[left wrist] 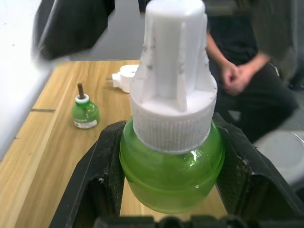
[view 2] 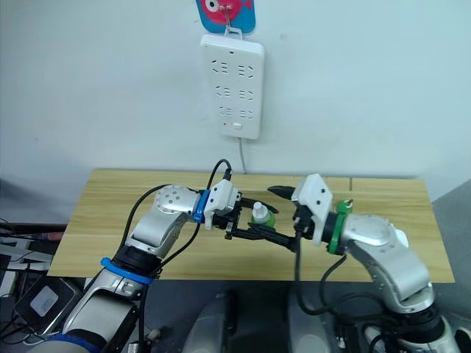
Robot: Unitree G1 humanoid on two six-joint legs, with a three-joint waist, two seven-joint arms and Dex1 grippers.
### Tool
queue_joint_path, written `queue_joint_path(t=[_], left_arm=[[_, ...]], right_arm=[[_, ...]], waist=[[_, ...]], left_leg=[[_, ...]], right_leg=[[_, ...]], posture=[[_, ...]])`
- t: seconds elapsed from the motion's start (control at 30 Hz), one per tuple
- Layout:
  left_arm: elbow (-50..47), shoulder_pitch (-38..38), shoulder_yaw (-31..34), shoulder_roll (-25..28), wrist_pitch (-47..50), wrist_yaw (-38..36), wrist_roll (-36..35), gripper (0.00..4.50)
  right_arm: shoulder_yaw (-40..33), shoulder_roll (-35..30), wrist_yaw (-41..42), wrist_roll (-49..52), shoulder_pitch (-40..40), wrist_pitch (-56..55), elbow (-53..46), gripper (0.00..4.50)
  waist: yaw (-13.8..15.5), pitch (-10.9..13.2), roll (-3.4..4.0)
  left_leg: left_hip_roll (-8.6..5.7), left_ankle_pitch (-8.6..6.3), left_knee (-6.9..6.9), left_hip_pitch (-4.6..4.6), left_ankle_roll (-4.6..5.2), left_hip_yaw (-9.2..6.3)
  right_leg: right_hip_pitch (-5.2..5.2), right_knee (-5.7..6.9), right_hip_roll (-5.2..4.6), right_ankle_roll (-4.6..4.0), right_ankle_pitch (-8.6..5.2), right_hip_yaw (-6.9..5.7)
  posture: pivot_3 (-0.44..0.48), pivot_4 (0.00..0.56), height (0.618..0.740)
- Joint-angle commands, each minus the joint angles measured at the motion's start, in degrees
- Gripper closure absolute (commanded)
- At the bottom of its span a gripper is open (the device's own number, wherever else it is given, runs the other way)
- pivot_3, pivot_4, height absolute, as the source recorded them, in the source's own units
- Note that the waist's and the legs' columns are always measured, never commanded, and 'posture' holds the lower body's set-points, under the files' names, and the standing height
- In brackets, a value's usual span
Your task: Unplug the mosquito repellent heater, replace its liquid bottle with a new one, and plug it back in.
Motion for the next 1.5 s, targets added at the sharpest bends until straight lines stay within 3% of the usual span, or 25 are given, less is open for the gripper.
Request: queue_joint_path(t=[0.03, 0.27, 0.63, 0.8, 1.0, 1.2, 1.5], left_arm=[[-2.85, -0.08, 0.50, -0.53, 0.77, 0.80, -0.50, 2.23], [-0.68, -1.96, 0.61, -0.83, -0.01, -0.74, -0.25, 2.23], [2.35, -2.64, 1.03, -0.22, -2.34, -2.91, 0.29, 2.23], [2.43, -2.59, 1.16, -0.37, -2.79, -2.69, 0.39, 2.23], [1.35, -2.13, 1.14, -0.50, -2.42, -2.24, 0.23, 2.23], [0.84, -1.80, 1.08, -0.40, -2.58, -2.02, 0.43, 2.23], [1.53, -1.70, 0.97, -0.18, -3.25, -1.74, 0.83, 2.23]], right_arm=[[3.47, 3.12, -6.34, -4.88, -0.12, -0.89, -0.64, 0.05], [1.02, 1.87, -6.82, -6.99, 0.47, -2.49, 0.95, 0.05], [-11.88, -8.24, 2.00, 5.86, 6.97, -0.24, -6.09, 0.05], [-7.44, -6.80, 1.60, 6.85, 4.39, 0.25, -6.04, 0.05], [1.03, -0.41, -2.84, -0.25, -1.33, -2.65, -0.05, 0.05], [2.29, 1.12, -4.46, -4.79, -2.37, -5.04, 3.81, 0.05], [-10.91, -7.15, 0.95, 5.26, 5.15, -1.08, -2.81, 0.05]], waist=[[-0.05, -0.37, -0.01], [-0.12, -1.32, -0.01], [-0.29, -2.02, -0.04], [-0.42, -2.35, -0.04], [-0.28, -2.71, -0.06], [-0.20, -2.79, -0.06], [-0.09, -2.81, -0.06]], left_leg=[[-0.04, 0.00, -0.01, 0.00, 0.00, 0.02], [-0.10, -0.01, -0.03, -0.01, 0.01, 0.04], [-0.11, -0.13, -0.02, 0.05, 0.24, 0.10], [-0.13, -0.14, -0.04, 0.12, 0.25, 0.12], [-0.11, -0.12, -0.01, 0.17, 0.23, 0.13], [-0.11, -0.05, -0.02, 0.17, 0.11, 0.13], [-0.11, -0.13, -0.01, 0.17, 0.24, 0.13]], right_leg=[[0.00, 0.00, -0.02, 0.00, 0.00, 0.03], [0.00, -0.07, -0.06, 0.00, 0.00, 0.03], [0.03, -0.03, -0.03, 0.00, 0.00, 0.08], [0.06, 0.01, 0.07, 0.00, 0.00, 0.10], [0.06, 0.12, 0.04, 0.00, 0.00, 0.14], [0.06, 0.12, -0.03, 0.00, 0.00, 0.15], [0.07, 0.14, -0.03, 0.00, 0.00, 0.14]], posture=[[-0.082, 0.233, 0.740], [-0.102, 0.225, 0.740], [-0.106, 0.220, 0.740], [-0.095, 0.209, 0.740], [-0.079, 0.200, 0.740], [-0.071, 0.197, 0.740], [-0.085, 0.203, 0.740]])
